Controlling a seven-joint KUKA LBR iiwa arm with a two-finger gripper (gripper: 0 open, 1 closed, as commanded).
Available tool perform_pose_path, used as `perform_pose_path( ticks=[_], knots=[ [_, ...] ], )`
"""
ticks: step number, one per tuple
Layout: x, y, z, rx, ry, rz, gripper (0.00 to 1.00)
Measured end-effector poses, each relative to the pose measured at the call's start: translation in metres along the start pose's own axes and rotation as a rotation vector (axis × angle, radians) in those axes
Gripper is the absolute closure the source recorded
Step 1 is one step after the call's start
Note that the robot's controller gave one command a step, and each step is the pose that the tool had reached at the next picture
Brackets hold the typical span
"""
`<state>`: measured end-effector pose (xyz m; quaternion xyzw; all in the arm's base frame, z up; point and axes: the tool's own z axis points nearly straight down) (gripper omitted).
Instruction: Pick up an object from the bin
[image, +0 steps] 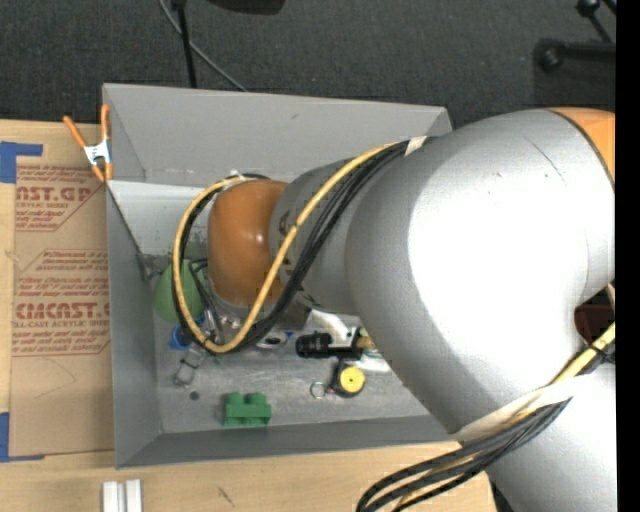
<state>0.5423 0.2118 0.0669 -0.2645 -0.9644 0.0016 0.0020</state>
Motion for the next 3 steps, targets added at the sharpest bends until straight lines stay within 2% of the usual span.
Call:
perform_pose_path(
  ticks=[1,2,3],
  knots=[
    [-0.070,-0.055,-0.033,-0.004,-0.007,-0.248,0.00],
    [-0.107,-0.100,-0.042,-0.002,-0.007,-0.392,0.00],
    [-0.107,-0.105,-0.001,-0.002,-0.002,-0.489,0.00]
  ],
)
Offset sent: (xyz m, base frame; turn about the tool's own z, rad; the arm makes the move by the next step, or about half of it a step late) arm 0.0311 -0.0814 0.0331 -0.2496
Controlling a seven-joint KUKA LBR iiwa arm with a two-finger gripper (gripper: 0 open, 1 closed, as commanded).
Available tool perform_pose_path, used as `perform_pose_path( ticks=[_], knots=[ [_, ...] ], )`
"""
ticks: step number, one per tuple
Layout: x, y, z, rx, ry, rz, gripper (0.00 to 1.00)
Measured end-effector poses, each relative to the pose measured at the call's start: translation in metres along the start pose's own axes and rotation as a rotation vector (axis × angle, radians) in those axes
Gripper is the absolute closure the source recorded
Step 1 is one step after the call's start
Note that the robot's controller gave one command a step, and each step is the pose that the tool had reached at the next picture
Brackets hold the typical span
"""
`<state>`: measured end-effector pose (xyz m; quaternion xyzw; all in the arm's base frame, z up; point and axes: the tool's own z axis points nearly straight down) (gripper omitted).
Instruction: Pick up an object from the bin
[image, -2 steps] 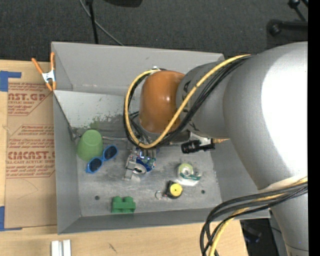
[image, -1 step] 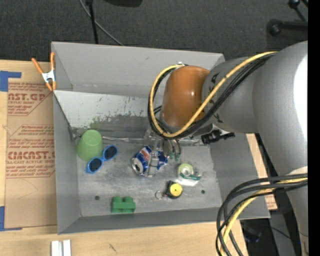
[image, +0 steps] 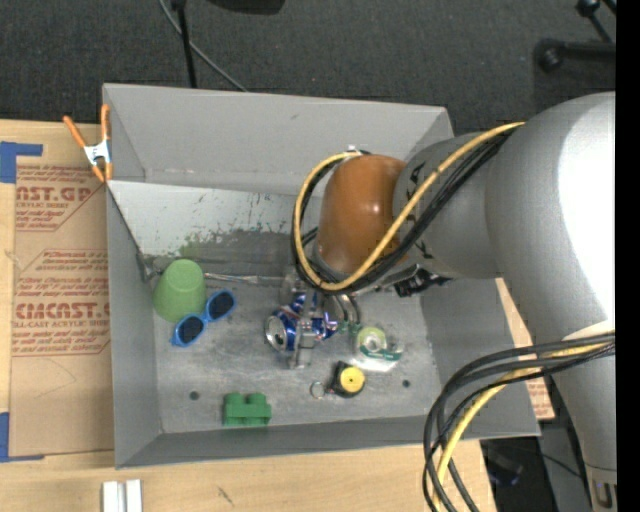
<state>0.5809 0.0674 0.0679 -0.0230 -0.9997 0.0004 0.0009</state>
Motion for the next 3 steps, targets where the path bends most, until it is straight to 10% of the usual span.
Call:
perform_pose_path(
  ticks=[1,2,3],
  knots=[
    [0.011,-0.022,-0.001,0.000,-0.001,-0.072,0.00],
    [0.011,-0.021,-0.002,-0.002,-0.002,-0.072,1.00],
    [0.010,-0.020,-0.041,-0.002,-0.006,-0.072,1.00]
  ],
)
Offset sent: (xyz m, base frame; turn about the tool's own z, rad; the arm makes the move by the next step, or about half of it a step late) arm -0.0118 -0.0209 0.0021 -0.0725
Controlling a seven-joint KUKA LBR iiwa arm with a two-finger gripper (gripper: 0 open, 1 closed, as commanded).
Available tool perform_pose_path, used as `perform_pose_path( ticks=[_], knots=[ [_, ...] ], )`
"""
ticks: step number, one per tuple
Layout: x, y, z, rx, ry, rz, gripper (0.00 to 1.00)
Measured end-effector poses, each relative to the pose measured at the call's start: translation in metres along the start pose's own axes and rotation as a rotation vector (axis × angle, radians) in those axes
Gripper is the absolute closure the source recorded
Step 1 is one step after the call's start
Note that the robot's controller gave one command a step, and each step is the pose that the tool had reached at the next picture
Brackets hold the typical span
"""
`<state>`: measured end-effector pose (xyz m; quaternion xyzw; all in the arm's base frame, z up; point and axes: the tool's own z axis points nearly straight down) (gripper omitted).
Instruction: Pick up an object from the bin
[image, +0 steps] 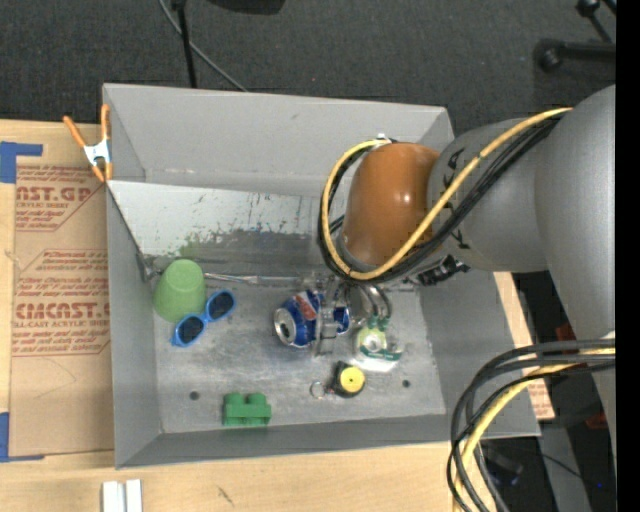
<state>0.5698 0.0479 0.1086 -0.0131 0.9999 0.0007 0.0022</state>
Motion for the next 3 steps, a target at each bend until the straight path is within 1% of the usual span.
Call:
perform_pose_path(
  ticks=[1,2,3],
  knots=[
    [-0.001,0.001,-0.013,0.000,0.001,0.000,1.00],
    [-0.003,0.001,-0.071,0.001,-0.004,0.000,1.00],
    [-0.004,0.002,-0.082,0.000,0.001,0.000,1.00]
  ],
)
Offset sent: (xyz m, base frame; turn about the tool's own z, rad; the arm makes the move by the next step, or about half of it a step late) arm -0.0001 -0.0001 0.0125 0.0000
